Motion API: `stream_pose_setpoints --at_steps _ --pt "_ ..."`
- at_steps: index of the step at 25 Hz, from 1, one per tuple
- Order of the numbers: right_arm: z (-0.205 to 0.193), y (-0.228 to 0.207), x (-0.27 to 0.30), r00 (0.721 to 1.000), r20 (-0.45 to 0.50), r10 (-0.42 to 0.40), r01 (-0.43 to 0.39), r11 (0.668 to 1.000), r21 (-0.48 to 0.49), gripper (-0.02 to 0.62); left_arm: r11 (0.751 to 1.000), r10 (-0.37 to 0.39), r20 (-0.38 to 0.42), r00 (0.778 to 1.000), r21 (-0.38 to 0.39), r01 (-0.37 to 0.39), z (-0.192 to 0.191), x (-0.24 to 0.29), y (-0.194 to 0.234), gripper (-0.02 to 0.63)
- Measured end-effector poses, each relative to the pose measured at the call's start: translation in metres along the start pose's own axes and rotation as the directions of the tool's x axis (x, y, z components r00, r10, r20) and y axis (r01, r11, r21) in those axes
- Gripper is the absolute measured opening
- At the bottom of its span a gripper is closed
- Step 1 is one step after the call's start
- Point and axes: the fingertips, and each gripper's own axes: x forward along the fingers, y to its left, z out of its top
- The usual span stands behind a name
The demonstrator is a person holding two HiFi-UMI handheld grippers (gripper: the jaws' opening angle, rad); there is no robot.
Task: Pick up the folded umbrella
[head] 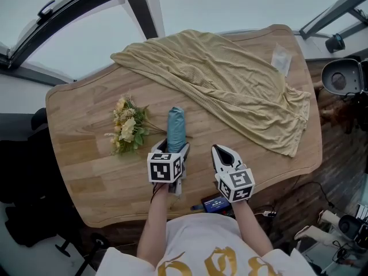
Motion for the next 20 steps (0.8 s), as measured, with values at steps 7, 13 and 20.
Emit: stream_pose_setpoints --at_steps 7,13,20 --pt "-0.0045 -0.0044 0.0016 1.000 -0.007 -0.005 0.005 1.000 0.016 0.011 1.000 0.001 -0.011 1.000 0.001 -0.001 -0.0035 0.0095 -0.0041 0.324" --pt "-0.0032 -0.0010 0.0026 1.000 -0.003 0.004 -0.004 1.000 0.014 0.011 1.000 -0.002 -0.014 1.000 0.012 0.002 -0.0038 0.0104 -0.0052 0.324" --pt "-0.0015 -0.0043 -0.0029 1.000 0.005 -0.003 0.003 1.000 0.018 0.011 1.000 -0.025 -0.020 0.999 -0.003 0.025 -0.0039 0.0090 -0.0047 0.313"
